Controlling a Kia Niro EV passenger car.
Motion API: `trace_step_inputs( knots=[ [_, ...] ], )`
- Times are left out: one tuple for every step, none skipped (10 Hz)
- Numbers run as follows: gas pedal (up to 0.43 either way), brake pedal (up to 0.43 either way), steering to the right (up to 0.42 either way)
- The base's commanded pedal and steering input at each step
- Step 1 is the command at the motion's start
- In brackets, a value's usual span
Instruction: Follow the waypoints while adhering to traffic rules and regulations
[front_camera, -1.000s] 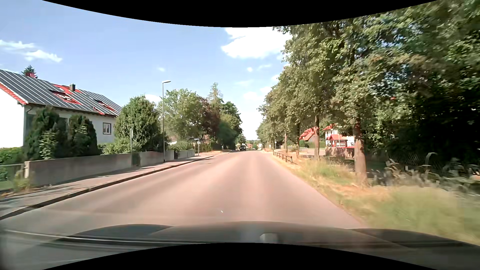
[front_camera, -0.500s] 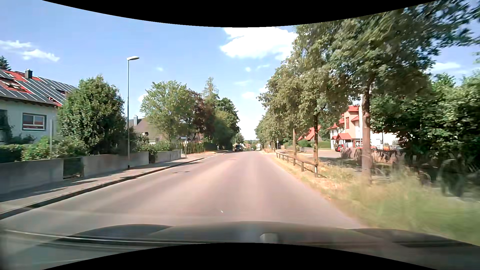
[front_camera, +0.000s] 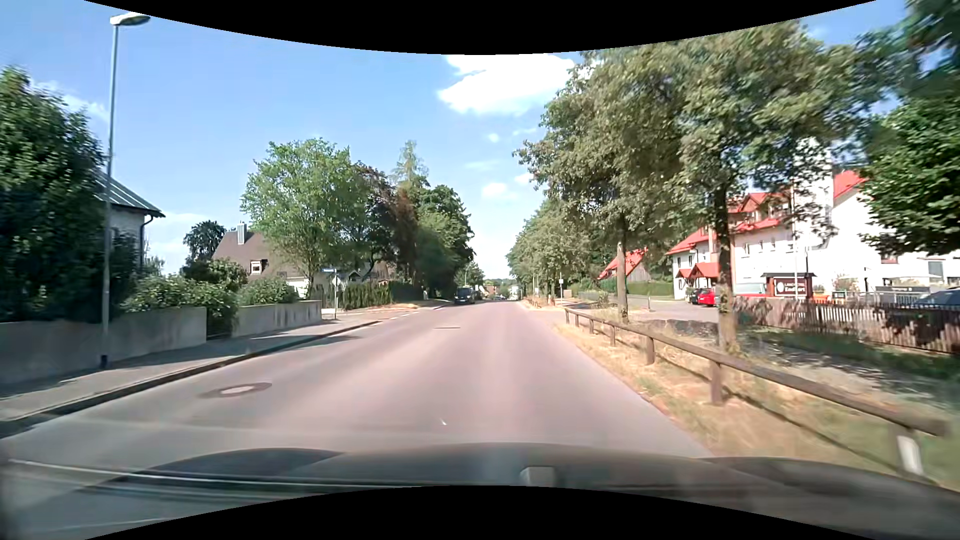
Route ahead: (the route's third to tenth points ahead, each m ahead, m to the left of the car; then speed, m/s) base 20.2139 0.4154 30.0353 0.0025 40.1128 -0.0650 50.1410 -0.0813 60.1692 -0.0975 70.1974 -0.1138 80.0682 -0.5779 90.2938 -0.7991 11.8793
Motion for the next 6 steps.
trace_step_inputs(
  knots=[
    [0.028,0.006,0.005],
    [0.028,0.006,0.003],
    [0.028,0.006,0.003],
    [0.028,0.006,0.001],
    [0.039,0.006,-0.004],
    [0.067,0.006,-0.005]
  ],
)
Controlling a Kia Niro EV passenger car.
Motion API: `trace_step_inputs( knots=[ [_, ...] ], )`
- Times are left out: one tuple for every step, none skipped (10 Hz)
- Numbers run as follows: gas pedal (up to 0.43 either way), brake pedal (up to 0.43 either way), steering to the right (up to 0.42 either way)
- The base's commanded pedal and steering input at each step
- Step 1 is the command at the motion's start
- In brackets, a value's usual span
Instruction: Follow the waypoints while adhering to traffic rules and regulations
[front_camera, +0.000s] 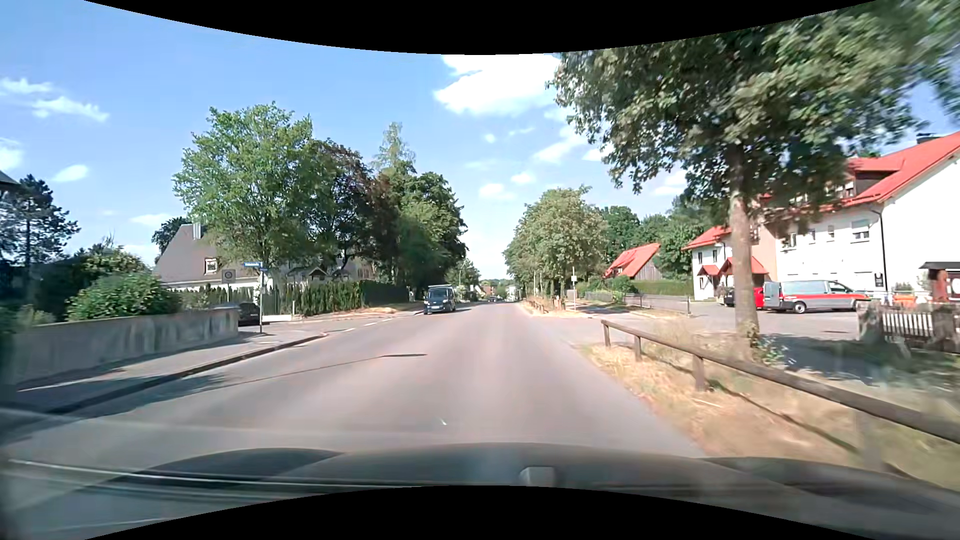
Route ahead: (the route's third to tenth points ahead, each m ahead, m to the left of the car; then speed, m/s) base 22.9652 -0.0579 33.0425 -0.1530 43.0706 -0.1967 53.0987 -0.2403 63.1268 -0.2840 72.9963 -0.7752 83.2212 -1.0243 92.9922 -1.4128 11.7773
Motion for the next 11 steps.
trace_step_inputs(
  knots=[
    [0.067,0.006,-0.005],
    [0.067,0.006,-0.005],
    [0.067,0.006,-0.005],
    [0.067,0.006,-0.006],
    [0.067,0.006,-0.007],
    [0.067,0.006,-0.008],
    [0.067,0.006,-0.008],
    [0.067,0.006,-0.008],
    [0.067,0.006,-0.009],
    [0.067,0.006,-0.006],
    [0.067,0.006,-0.003]
  ],
)
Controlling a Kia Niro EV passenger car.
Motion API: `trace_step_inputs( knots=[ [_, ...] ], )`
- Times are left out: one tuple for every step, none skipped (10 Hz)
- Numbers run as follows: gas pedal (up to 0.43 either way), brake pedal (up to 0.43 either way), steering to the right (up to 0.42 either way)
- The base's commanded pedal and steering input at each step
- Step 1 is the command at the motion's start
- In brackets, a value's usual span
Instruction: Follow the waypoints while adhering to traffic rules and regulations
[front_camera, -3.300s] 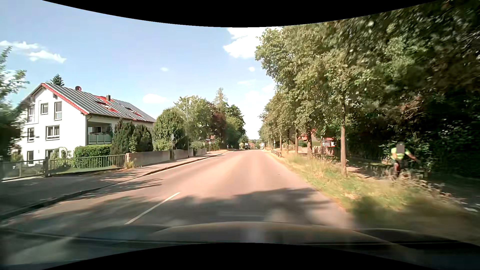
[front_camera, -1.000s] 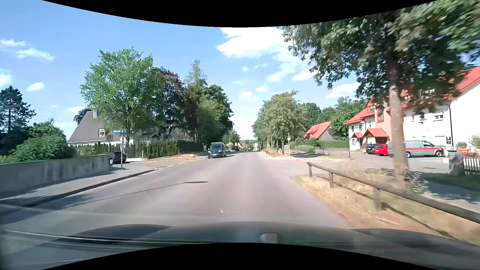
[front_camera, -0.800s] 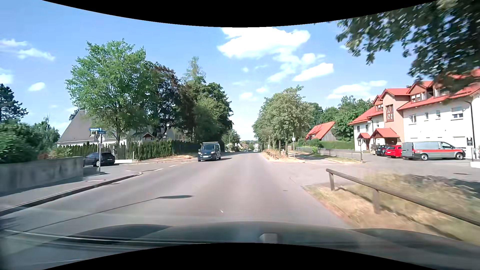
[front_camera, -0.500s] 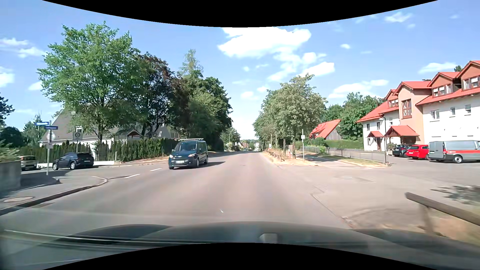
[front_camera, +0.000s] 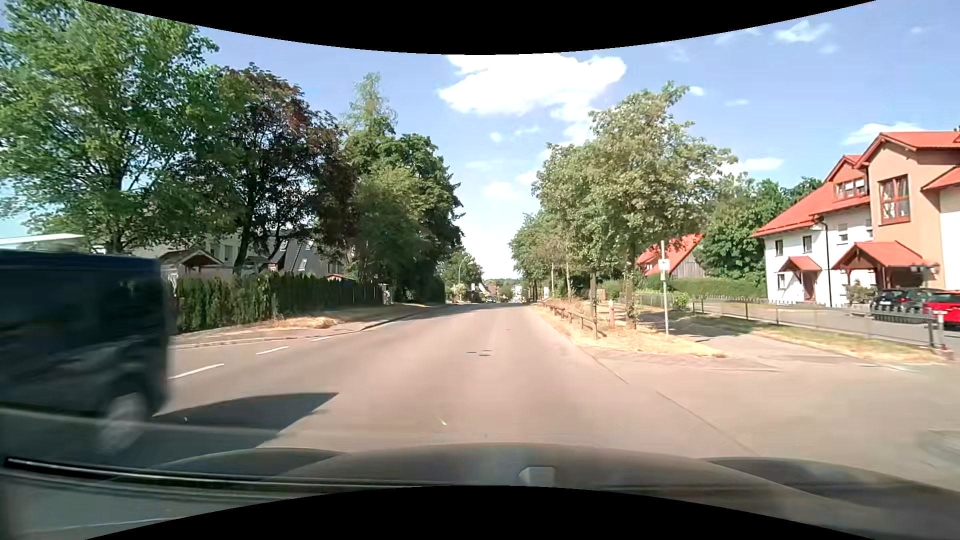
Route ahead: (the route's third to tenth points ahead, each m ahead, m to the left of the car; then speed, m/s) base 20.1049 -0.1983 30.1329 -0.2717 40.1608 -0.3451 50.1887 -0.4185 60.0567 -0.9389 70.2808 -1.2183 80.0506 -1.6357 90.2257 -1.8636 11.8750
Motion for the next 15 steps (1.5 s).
trace_step_inputs(
  knots=[
    [0.067,0.006,-0.002],
    [0.067,0.006,0.002],
    [0.059,0.006,0.002],
    [0.039,0.006,0.002],
    [0.039,0.006,0.002],
    [0.039,0.006,0.001],
    [0.039,0.006,0.001],
    [0.039,0.006,0.001],
    [0.039,0.006,0.000],
    [0.039,0.006,0.000],
    [0.039,0.006,-0.001],
    [0.039,0.006,0.000],
    [0.039,0.006,0.000],
    [0.039,0.006,0.002],
    [0.039,0.006,0.004]
  ],
)
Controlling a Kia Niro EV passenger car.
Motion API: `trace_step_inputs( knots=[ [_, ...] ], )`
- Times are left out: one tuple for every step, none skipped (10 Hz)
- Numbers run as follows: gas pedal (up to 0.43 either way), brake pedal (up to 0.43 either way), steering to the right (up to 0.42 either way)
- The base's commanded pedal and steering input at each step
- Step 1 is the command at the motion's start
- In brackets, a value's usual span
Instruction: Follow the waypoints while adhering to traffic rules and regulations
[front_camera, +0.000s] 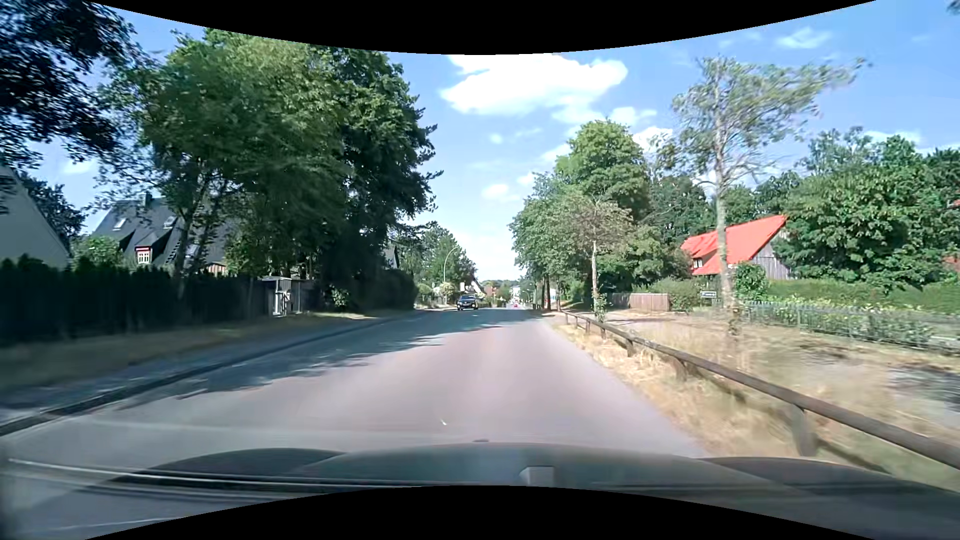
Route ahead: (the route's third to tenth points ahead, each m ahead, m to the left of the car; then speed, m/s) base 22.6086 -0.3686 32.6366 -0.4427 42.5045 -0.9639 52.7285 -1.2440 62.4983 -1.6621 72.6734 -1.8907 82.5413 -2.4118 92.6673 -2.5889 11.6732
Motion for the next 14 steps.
trace_step_inputs(
  knots=[
    [0.039,0.006,0.005],
    [0.047,0.006,0.006],
    [0.047,0.006,0.008],
    [0.047,0.006,0.009],
    [0.047,0.006,0.006],
    [0.047,0.006,0.002],
    [0.079,0.006,0.001],
    [0.087,0.006,-0.002],
    [0.098,0.006,-0.006],
    [0.130,0.006,-0.007],
    [0.138,0.006,-0.007],
    [0.138,0.006,-0.007],
    [0.138,0.006,-0.008],
    [0.138,0.006,-0.008]
  ],
)
